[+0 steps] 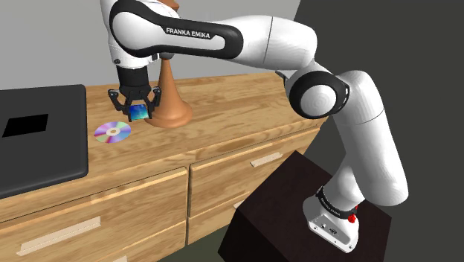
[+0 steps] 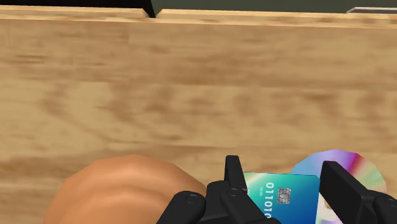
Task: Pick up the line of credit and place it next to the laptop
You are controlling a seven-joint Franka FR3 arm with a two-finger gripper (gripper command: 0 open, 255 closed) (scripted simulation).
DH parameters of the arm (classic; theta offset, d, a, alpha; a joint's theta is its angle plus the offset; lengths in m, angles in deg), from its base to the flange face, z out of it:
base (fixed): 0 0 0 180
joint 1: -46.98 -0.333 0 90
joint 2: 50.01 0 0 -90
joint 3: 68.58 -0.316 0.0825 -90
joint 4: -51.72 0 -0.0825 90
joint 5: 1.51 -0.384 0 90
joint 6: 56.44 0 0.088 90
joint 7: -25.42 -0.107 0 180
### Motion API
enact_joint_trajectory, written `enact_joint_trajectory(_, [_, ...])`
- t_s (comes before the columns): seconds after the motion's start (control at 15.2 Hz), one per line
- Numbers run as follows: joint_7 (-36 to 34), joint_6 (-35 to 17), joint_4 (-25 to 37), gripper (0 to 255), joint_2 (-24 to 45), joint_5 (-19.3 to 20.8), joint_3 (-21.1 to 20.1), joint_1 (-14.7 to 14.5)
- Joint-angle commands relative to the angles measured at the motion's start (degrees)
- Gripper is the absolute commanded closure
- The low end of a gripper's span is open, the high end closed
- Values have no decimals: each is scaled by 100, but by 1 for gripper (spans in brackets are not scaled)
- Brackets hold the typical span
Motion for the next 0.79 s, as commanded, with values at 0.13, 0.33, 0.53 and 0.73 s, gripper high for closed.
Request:
enact_joint_trajectory(0.13, [27, -374, -461, 255, -86, -10, 0, 53])
enact_joint_trajectory(0.33, [42, -618, -727, 255, -104, -13, 2, 77])
enact_joint_trajectory(0.53, [55, -846, -954, 255, -101, -12, 5, 94])
enact_joint_trajectory(0.73, [68, -1062, -1149, 255, -78, -9, 10, 107])
